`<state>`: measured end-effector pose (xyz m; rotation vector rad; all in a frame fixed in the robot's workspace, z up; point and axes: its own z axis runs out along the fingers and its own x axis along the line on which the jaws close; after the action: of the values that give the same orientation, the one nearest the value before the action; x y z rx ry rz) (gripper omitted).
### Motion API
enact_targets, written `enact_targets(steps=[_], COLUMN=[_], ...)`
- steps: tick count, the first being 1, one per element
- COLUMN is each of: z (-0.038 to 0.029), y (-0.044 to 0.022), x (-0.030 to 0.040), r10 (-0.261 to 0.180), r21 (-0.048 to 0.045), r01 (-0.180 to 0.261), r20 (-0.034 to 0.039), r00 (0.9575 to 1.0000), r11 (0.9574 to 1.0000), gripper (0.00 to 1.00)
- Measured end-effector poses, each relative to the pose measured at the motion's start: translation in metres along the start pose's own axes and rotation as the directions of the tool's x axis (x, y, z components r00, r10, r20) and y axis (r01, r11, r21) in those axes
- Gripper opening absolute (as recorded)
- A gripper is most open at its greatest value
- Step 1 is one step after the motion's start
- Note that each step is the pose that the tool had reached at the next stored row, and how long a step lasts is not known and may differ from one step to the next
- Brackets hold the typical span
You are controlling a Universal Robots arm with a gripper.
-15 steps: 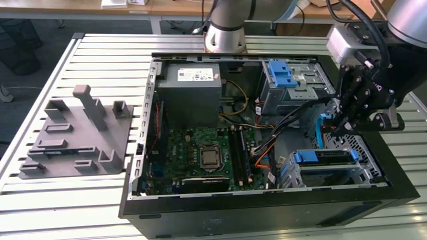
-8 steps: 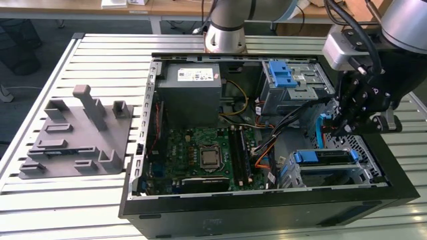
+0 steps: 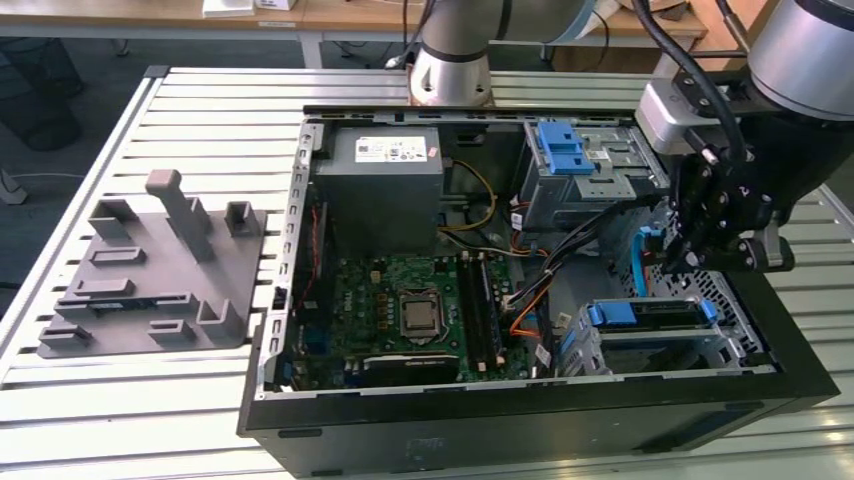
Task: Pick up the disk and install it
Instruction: 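Insert the first disk wire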
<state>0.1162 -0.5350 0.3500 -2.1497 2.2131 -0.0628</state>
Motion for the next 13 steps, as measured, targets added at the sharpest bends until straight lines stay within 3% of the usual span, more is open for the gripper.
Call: enact_targets(steps=[2,6,13], z=[0.0003,0.0008,0.0061], y=[-0.0018,-0.0090,-0.0097], x=[0.0001,0.0007,0.0141], r10=[0.000,0.000,0.001], r21=[-0.0011,-0.0183,-0.0336], r01=[0.000,0.000,-0.001], r20=[0.0003,0.0002,0.0003], r00=[1.0000,1.0000,1.0000], r11=[1.0000,0.9998,0.9994], gripper=[0.16,0.16,0.16])
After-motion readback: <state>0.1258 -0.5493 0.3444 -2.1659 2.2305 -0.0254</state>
